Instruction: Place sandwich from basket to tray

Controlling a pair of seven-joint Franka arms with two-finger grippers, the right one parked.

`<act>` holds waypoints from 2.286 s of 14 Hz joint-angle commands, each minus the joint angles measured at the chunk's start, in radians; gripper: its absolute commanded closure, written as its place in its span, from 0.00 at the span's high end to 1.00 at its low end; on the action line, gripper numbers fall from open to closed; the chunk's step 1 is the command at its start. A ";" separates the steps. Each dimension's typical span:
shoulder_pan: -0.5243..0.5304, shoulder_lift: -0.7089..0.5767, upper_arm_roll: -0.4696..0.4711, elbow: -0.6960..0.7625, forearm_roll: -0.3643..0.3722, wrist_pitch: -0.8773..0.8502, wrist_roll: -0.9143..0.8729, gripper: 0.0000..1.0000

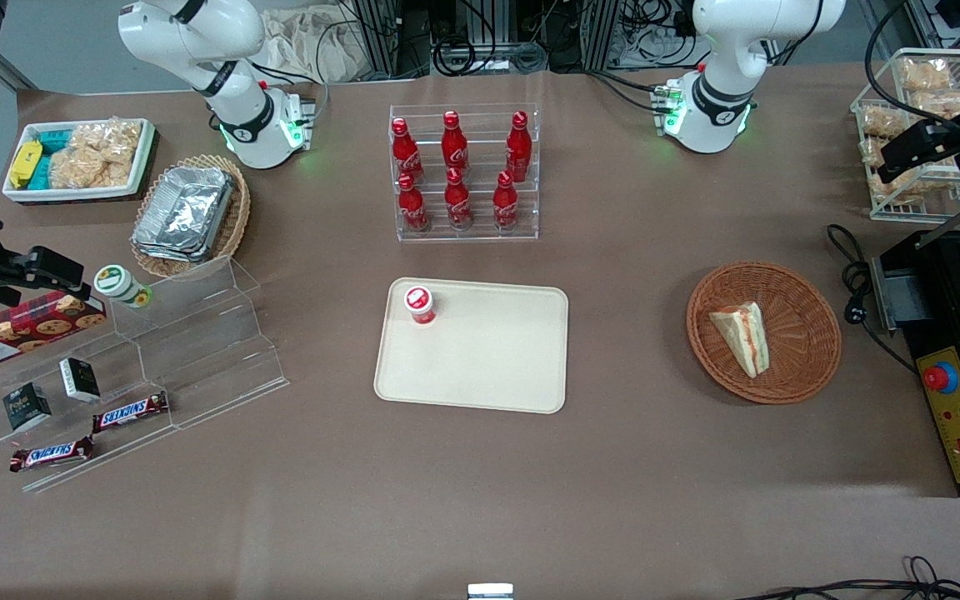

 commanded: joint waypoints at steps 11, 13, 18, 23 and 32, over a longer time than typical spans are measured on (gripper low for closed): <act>-0.001 0.165 0.000 -0.011 0.002 0.083 -0.122 1.00; -0.005 0.237 -0.001 -0.012 -0.006 0.140 -0.219 1.00; -0.027 0.394 -0.001 -0.107 -0.022 0.376 -0.346 1.00; -0.091 0.491 -0.001 -0.262 -0.012 0.623 -0.472 1.00; -0.091 0.543 0.000 -0.452 0.016 0.889 -0.468 0.81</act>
